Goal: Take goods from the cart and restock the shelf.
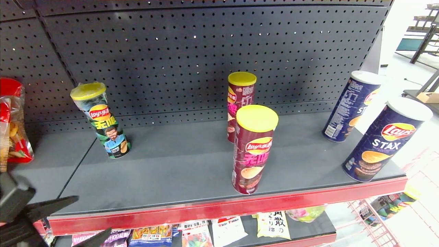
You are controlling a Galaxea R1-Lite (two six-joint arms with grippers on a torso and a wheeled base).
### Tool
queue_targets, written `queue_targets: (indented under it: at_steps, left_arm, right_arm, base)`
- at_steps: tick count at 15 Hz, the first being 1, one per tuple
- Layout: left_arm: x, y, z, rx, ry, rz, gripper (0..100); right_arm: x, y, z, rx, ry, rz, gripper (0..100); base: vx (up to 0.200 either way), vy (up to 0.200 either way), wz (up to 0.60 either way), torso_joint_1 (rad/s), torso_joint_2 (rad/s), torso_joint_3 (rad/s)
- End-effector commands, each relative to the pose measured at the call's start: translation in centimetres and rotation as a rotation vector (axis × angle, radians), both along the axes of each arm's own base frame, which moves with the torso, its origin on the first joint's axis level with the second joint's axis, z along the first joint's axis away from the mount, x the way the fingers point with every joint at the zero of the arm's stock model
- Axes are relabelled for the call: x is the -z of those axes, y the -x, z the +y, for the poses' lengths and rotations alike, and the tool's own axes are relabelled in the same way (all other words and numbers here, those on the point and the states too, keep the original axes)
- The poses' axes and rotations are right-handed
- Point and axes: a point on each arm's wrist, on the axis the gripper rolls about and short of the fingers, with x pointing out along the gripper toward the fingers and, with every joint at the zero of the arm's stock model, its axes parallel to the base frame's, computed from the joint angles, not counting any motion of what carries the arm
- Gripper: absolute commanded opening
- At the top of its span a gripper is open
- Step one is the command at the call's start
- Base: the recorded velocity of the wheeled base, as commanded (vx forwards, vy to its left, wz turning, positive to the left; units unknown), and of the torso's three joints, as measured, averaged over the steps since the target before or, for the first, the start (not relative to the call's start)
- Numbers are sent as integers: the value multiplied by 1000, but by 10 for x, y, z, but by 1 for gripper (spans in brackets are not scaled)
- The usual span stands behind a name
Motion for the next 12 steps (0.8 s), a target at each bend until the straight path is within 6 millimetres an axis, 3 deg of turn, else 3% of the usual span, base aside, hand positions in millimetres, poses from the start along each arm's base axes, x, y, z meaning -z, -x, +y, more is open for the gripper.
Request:
queue_targets:
  at_steps: [1,3,6,12]
  left_arm:
    - [15,76,22,-227,68,-145,100]
    - [25,95,25,-238,68,-137,100]
    - [33,107,28,-178,97,-203,100]
    - [58,116,32,-126,88,-267,100]
  right_arm:
    - [35,28,-1,6,8,-60,100]
    - [59,43,-2,-10,30,-114,100]
    - [86,47,-2,-4,32,-126,100]
    - [108,46,0,7,28,-114,100]
  base:
    - [0,0,0,0,0,0]
    - [0,0,0,0,0,0]
    - [0,0,0,0,0,0]
    - [0,0,0,0,0,0]
